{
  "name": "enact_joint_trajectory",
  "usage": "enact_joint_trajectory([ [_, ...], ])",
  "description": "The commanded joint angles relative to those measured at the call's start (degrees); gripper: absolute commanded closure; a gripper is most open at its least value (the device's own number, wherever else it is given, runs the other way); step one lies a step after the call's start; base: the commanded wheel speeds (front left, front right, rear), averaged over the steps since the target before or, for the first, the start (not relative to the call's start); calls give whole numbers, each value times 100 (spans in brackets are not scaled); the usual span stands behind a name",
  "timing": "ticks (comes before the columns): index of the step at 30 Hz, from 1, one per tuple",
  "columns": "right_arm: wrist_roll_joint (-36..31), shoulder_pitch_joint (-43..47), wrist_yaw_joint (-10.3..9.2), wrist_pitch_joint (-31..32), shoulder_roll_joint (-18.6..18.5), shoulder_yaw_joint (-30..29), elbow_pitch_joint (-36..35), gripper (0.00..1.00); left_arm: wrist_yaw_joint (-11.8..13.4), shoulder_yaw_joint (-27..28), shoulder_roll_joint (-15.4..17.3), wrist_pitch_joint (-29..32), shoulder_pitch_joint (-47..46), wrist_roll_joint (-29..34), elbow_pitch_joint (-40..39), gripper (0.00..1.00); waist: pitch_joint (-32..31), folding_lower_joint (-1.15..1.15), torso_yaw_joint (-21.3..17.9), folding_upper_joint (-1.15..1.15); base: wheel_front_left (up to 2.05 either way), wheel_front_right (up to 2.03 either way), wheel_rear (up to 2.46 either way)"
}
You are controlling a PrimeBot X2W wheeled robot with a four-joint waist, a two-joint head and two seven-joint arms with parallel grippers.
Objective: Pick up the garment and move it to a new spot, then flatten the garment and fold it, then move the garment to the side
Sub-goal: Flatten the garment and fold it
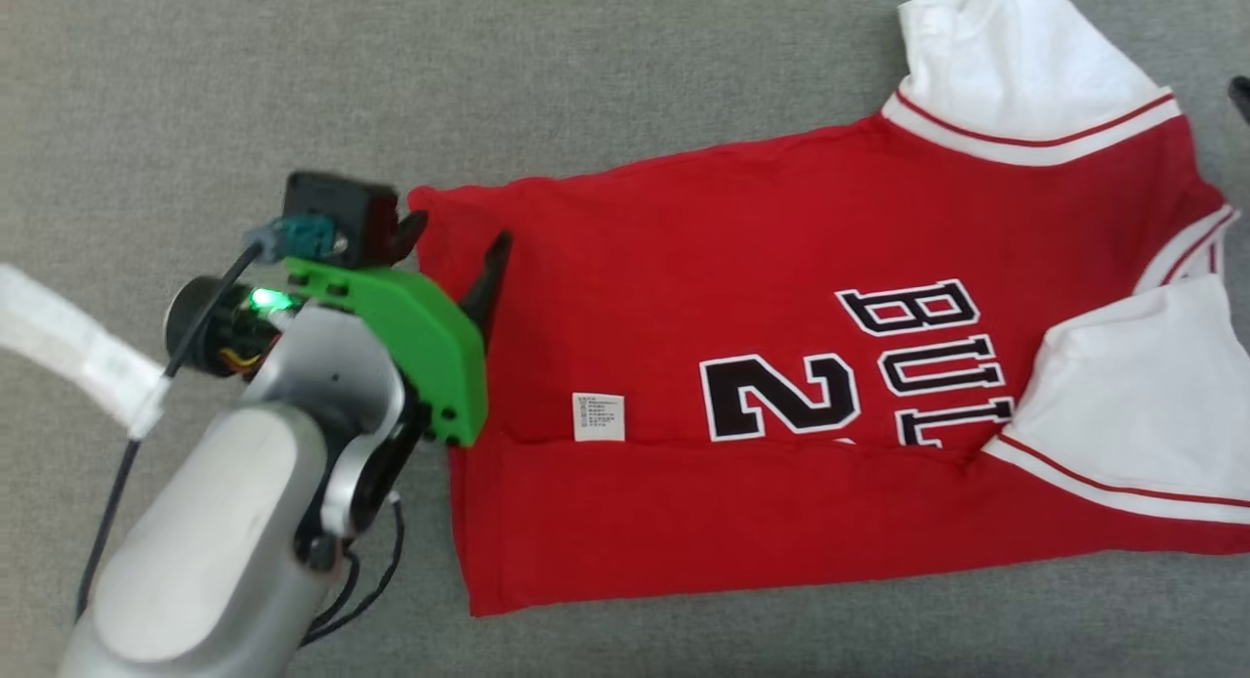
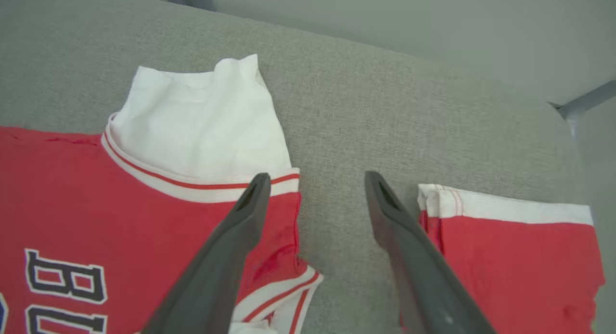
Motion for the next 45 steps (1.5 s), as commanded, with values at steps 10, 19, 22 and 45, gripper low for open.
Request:
enact_joint_trajectory([
  [10,-666,-1886,0,41,676,1096,1922,0,-640,-547,-688,18,-1292,165,1660,0,496,-1,892,0,0,0,0],
  [19,-645,-2372,2,28,766,1663,2919,5,-928,-691,-1033,3,-1518,-85,2228,59,359,-1,997,0,0,0,0],
  [22,-475,-2472,2,-47,815,1738,3020,100,-1073,-688,-1120,-124,-1601,-136,2307,100,367,-1,958,0,0,0,0],
  [45,1148,272,2,-2551,85,1727,949,100,-697,101,-370,-1605,420,-621,1296,100,-971,-1,-431,0,0,0,0],
])
